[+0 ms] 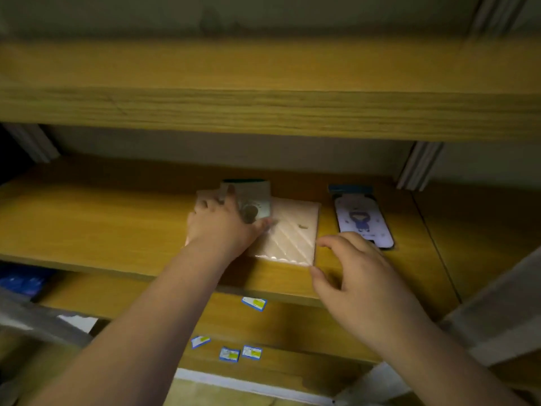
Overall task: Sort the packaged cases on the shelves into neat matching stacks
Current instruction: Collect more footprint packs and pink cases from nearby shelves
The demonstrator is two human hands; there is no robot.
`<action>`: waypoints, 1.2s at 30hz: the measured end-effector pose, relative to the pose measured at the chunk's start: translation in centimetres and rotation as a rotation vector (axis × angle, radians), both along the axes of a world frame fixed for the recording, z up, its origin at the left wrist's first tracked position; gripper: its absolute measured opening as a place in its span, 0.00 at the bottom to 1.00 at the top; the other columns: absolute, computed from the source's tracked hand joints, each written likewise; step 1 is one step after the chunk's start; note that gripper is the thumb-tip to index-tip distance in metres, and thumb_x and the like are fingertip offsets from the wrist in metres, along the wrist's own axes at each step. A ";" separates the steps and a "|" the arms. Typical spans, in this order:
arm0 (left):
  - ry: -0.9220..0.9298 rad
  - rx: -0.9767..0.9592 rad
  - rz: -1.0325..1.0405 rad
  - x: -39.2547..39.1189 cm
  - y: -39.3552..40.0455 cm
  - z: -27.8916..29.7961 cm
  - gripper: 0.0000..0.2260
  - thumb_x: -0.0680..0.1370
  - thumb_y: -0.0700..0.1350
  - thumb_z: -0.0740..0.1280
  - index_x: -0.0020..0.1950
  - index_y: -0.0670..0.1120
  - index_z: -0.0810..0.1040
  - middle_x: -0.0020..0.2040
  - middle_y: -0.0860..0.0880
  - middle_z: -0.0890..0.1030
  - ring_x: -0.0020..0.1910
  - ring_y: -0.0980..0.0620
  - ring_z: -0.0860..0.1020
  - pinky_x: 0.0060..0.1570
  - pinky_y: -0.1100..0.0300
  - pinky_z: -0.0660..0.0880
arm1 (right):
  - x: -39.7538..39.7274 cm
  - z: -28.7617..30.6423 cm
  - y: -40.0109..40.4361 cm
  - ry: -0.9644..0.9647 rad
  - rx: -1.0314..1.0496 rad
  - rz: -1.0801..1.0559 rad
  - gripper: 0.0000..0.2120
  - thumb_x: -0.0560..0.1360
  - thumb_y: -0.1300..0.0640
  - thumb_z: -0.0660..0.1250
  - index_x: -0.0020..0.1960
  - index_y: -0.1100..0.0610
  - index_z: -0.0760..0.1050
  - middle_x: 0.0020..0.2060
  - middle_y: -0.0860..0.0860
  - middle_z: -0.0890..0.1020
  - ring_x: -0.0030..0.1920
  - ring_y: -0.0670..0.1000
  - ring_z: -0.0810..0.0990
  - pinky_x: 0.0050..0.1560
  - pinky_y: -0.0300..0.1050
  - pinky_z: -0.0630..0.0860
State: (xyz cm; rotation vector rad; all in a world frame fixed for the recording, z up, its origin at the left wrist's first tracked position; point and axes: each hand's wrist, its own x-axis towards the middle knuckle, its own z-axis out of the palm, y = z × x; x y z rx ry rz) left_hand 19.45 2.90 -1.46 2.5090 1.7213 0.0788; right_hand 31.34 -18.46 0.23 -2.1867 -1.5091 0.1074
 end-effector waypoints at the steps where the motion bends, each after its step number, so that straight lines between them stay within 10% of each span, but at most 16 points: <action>1: -0.028 0.013 -0.020 -0.3 0.4 -0.1 0.60 0.59 0.86 0.49 0.80 0.48 0.56 0.74 0.35 0.68 0.71 0.34 0.68 0.65 0.44 0.69 | -0.3 -0.1 0.3 0.002 -0.007 -0.018 0.22 0.76 0.40 0.61 0.69 0.42 0.68 0.60 0.37 0.71 0.57 0.38 0.66 0.55 0.35 0.64; 6: -0.212 -0.009 -0.091 -2.5 2.2 0.1 0.53 0.58 0.81 0.63 0.73 0.48 0.67 0.63 0.36 0.74 0.60 0.34 0.76 0.57 0.48 0.74 | -1.5 -0.4 1.2 0.038 -0.054 -0.111 0.23 0.77 0.41 0.62 0.71 0.42 0.66 0.63 0.38 0.70 0.61 0.40 0.67 0.58 0.37 0.68; 11: -0.611 -0.033 -0.120 -4.3 3.6 -0.2 0.32 0.73 0.50 0.77 0.74 0.46 0.69 0.62 0.39 0.77 0.61 0.36 0.74 0.57 0.47 0.74 | -2.5 -0.6 1.8 0.018 -0.206 -0.205 0.25 0.77 0.35 0.59 0.70 0.43 0.63 0.62 0.41 0.70 0.59 0.41 0.65 0.54 0.38 0.67; 18: -1.342 -0.702 0.107 -7.7 3.1 -1.0 0.18 0.78 0.42 0.73 0.66 0.47 0.74 0.56 0.45 0.85 0.49 0.46 0.86 0.43 0.53 0.82 | -3.1 -1.5 6.8 -0.128 -0.332 -0.360 0.44 0.72 0.24 0.44 0.75 0.54 0.58 0.68 0.56 0.70 0.67 0.57 0.67 0.66 0.54 0.67; 29: -1.542 -0.791 0.073 -10.2 2.0 0.1 0.13 0.79 0.37 0.70 0.61 0.49 0.77 0.47 0.48 0.88 0.40 0.51 0.87 0.30 0.61 0.79 | -3.8 -1.2 10.9 -0.084 -0.469 -0.352 0.59 0.63 0.20 0.57 0.80 0.54 0.44 0.73 0.58 0.64 0.69 0.61 0.64 0.63 0.58 0.64; 36: -1.581 -0.890 0.058 -10.4 1.3 0.5 0.14 0.78 0.36 0.69 0.62 0.48 0.77 0.48 0.47 0.88 0.44 0.46 0.88 0.33 0.57 0.82 | -3.5 -0.3 8.4 -0.027 -0.391 -0.342 0.51 0.60 0.27 0.70 0.72 0.55 0.61 0.65 0.55 0.73 0.63 0.57 0.72 0.58 0.52 0.73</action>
